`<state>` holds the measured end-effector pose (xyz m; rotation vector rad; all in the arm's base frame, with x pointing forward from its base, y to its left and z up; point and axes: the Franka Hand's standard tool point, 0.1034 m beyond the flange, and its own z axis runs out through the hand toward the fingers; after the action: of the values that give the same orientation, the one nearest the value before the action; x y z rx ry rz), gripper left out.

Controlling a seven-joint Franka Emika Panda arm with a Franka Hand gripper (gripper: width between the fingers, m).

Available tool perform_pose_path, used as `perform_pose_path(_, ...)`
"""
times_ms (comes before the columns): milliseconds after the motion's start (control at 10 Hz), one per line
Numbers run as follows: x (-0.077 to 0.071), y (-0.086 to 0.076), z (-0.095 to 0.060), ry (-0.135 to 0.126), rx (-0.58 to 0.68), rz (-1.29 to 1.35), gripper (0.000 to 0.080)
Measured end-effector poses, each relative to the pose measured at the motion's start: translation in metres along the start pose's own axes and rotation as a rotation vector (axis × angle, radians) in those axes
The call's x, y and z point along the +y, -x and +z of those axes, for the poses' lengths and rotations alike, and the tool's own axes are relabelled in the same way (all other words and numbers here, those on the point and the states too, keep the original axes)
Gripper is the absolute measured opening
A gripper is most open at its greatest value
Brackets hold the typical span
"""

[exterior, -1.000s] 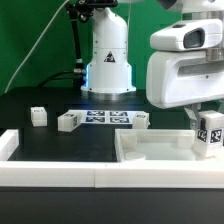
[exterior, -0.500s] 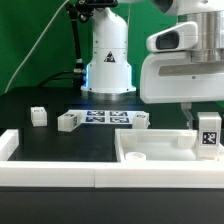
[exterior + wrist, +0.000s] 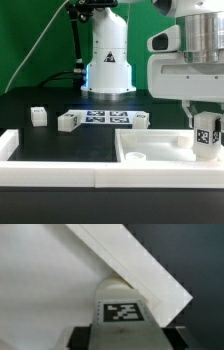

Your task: Assemble one leg

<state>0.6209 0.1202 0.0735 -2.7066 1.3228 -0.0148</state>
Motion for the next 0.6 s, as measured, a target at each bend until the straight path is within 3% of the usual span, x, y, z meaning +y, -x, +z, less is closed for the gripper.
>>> perform_pose_path(600, -0.0039, 0.0090, 0.0021, -0.022, -0.050, 0.493, 0.0292)
